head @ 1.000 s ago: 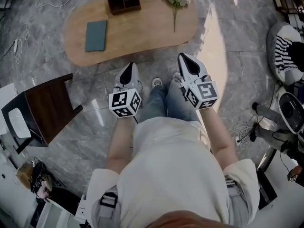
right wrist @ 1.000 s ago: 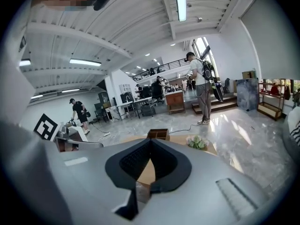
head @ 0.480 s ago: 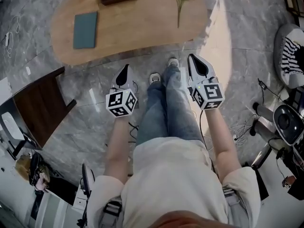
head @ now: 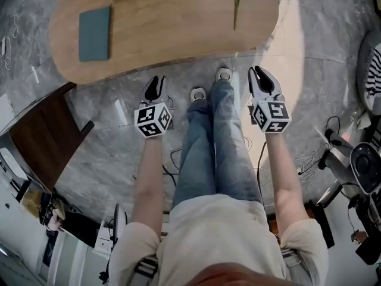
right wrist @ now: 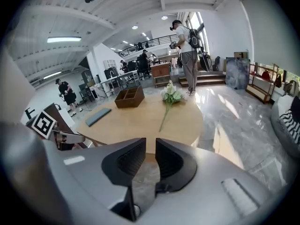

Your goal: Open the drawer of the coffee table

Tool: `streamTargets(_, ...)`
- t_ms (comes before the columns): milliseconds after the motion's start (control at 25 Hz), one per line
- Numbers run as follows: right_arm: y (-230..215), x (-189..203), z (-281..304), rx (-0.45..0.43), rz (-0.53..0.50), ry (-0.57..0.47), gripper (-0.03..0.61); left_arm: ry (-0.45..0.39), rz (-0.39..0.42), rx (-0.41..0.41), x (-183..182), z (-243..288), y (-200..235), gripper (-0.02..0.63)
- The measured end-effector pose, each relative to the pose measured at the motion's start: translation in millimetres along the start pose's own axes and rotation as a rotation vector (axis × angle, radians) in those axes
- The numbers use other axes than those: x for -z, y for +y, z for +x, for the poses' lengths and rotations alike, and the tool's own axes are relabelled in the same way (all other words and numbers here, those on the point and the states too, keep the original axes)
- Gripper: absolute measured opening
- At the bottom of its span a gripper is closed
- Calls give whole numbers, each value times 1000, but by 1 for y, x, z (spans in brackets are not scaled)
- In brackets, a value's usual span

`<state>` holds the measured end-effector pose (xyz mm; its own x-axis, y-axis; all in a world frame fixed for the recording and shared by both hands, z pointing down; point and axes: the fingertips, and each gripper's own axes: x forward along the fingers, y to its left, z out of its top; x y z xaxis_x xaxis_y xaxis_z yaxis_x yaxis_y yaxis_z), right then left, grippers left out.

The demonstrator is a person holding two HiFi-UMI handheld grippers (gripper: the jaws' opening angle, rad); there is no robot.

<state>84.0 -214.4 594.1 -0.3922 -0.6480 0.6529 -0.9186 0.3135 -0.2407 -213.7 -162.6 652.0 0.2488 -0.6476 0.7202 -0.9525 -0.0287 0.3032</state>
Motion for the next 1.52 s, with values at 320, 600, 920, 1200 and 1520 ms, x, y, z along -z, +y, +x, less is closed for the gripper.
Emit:
streamTargets(320, -38, 57, 55, 41, -27, 89, 164, 85, 53, -8, 39, 64, 30, 275)
streamTargets(600, -65, 85, 89, 58, -81, 138, 238, 121, 154, -13, 54, 98, 39, 407)
streamTargets(920, -84, 99, 126, 35, -160, 172, 353, 133, 186, -39, 59, 128, 44, 453)
streamTargets(1200, -82, 101, 146, -14, -205, 177, 360, 112, 187, -60, 51, 141, 47, 453)
streamTargets(1520, -82, 105, 138, -18, -179, 183, 357, 117, 208, -28, 52, 137, 36, 419)
